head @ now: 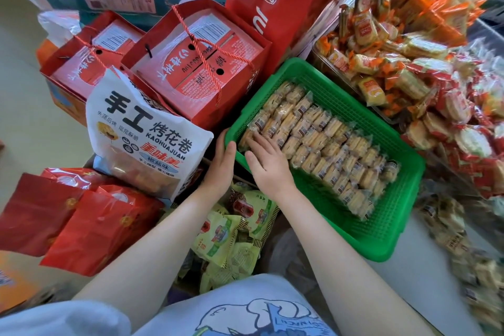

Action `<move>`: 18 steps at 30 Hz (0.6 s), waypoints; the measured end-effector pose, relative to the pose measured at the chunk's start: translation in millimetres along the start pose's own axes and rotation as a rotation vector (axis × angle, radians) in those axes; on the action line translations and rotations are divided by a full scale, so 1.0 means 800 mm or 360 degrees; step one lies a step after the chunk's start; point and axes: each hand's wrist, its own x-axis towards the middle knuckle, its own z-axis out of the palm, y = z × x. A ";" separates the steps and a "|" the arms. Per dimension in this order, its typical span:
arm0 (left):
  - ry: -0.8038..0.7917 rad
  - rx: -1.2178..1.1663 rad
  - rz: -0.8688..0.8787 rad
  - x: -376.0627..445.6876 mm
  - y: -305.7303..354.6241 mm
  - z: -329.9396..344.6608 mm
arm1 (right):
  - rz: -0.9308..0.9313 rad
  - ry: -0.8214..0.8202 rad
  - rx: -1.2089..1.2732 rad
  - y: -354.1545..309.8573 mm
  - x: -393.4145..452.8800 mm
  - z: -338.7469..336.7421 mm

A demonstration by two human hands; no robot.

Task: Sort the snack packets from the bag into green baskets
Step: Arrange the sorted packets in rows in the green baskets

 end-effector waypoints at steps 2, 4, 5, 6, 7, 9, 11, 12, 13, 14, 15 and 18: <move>-0.0014 -0.0003 0.0013 0.001 0.000 -0.001 | 0.0042 -0.0169 -0.0051 0.002 0.007 -0.001; -0.0024 0.0003 0.0001 0.004 0.000 -0.001 | 0.0066 -0.0249 -0.0122 0.002 0.012 -0.005; -0.0031 0.0007 -0.0015 0.005 0.000 -0.001 | 0.0081 -0.0281 -0.0143 0.002 0.013 -0.008; -0.0034 0.0011 -0.0026 0.006 0.001 -0.001 | 0.0098 -0.0306 -0.0144 0.000 0.015 -0.009; -0.0035 0.0015 -0.0026 0.006 0.001 -0.001 | 0.0117 -0.0325 -0.0135 -0.001 0.015 -0.010; -0.0035 0.0021 -0.0015 0.005 0.003 -0.001 | 0.0139 -0.0338 -0.0114 -0.001 0.013 -0.009; -0.0048 0.0021 -0.0028 0.003 0.003 -0.001 | 0.0150 -0.0340 -0.0091 0.001 0.011 -0.007; -0.0050 0.0020 -0.0044 0.002 0.003 -0.001 | 0.0159 -0.0338 -0.0079 0.003 0.011 -0.007; -0.0048 0.0024 -0.0055 0.002 0.003 -0.001 | 0.0170 -0.0337 -0.0066 0.004 0.012 -0.007; -0.0048 0.0040 -0.0056 0.002 0.002 -0.002 | 0.0181 -0.0342 -0.0050 0.004 0.013 -0.007; -0.0053 0.0058 -0.0048 0.001 0.002 -0.002 | 0.0192 -0.0342 -0.0040 0.004 0.015 -0.007; -0.0066 0.0107 -0.0030 0.001 0.005 -0.003 | 0.0222 -0.0309 -0.0028 0.004 0.019 -0.004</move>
